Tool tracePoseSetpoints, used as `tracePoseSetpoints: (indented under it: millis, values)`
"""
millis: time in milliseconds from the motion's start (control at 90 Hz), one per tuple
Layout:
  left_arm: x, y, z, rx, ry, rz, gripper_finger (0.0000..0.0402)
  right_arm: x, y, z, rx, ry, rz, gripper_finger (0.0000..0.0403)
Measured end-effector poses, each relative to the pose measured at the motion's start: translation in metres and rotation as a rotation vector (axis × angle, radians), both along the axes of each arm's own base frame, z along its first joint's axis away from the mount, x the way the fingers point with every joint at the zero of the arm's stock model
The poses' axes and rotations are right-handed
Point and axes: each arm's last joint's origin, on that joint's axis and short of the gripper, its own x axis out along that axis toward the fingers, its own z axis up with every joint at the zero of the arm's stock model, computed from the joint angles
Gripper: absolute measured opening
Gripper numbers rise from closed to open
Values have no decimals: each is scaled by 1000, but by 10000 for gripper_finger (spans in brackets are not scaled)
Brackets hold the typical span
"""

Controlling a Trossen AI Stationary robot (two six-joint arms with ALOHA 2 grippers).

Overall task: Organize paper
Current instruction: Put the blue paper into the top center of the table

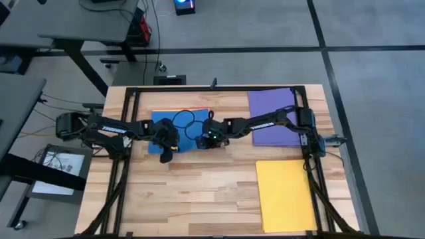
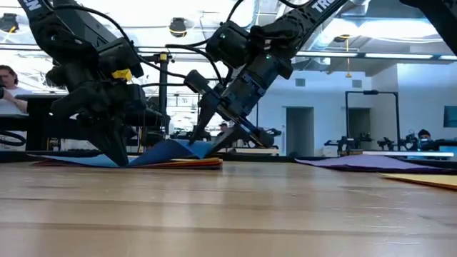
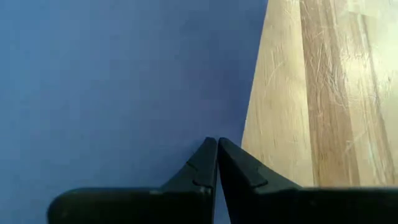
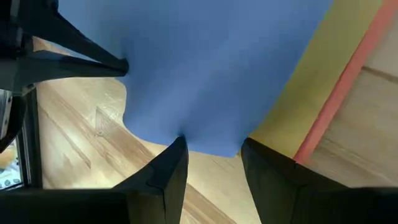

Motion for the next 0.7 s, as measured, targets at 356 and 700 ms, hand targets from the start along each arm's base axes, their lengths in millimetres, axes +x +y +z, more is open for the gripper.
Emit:
tracePoseSetpoints:
  millis: [356,700]
  values:
    - [0,0,0,1,0,-3,1,8,-6,8,-77,-125,51,140]
    - [0,0,0,2,-1,-3,1,11,-12,12,-144,-180,14,140]
